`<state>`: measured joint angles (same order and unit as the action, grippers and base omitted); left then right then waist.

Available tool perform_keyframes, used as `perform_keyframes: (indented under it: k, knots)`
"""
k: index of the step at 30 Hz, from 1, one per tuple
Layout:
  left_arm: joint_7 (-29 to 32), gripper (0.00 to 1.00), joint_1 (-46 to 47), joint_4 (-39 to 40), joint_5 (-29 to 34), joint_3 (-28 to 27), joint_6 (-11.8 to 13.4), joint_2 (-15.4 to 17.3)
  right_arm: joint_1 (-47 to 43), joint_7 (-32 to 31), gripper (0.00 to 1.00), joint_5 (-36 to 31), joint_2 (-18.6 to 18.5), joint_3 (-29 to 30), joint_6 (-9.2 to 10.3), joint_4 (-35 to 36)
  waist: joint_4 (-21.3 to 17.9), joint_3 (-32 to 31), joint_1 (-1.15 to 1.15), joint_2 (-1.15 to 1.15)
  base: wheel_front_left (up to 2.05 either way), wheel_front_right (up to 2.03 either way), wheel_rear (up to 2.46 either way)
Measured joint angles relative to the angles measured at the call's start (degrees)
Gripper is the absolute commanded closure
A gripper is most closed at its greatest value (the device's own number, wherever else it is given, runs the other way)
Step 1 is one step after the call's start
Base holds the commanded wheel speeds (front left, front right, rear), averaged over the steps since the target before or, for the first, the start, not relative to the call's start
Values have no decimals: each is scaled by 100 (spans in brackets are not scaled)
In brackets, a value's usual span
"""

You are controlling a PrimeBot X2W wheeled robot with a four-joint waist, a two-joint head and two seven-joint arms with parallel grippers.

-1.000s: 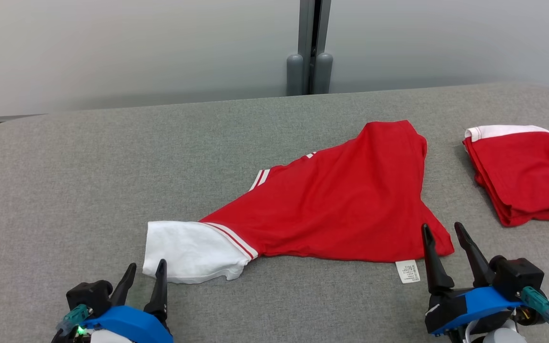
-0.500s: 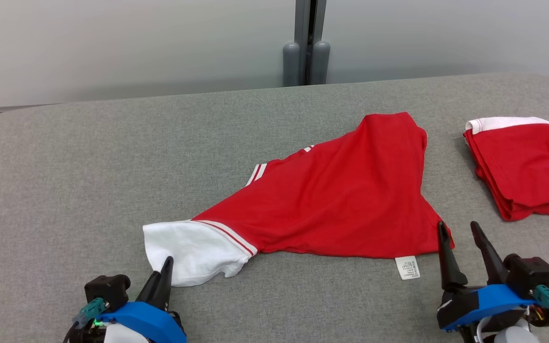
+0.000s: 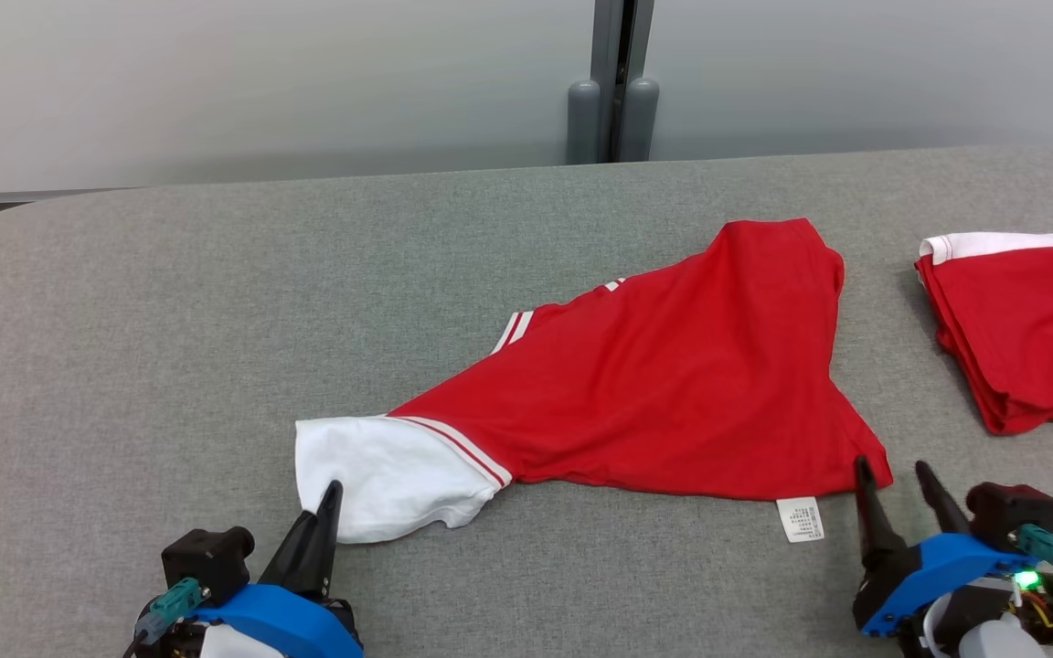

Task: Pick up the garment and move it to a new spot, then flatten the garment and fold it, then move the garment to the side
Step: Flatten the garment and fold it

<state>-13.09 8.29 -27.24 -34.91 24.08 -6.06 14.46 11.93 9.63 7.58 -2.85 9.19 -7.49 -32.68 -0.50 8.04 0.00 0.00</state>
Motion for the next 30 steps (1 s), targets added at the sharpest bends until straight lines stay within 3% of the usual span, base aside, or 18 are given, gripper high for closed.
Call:
perform_keyframes:
  k: [5,7,11,16,20,30]
  knots:
    - [83,100,-92,345,-38,13,49,31,208,-320,0,231,0,-220,0,-566,41,-25,0,0,0,0,0]
    - [99,100,-141,461,-113,8,48,24,302,-356,53,267,0,-310,0,-727,48,-36,0,0,0,0,0]
    - [183,100,-246,728,-310,-18,37,9,453,-245,100,608,-1,-437,0,-898,54,-69,0,0,0,0,0]
    - [321,100,-324,1161,-612,-80,-14,29,572,38,100,726,2,-489,0,-808,28,-127,0,0,0,0,0]
    - [505,100,-293,1685,-917,-170,-51,135,698,155,100,890,-10,-533,0,-343,-21,-198,0,0,0,0,0]
    - [1233,100,593,3712,-1514,-681,45,534,919,-277,100,1178,-377,-595,0,2093,-187,-492,0,0,0,0,0]
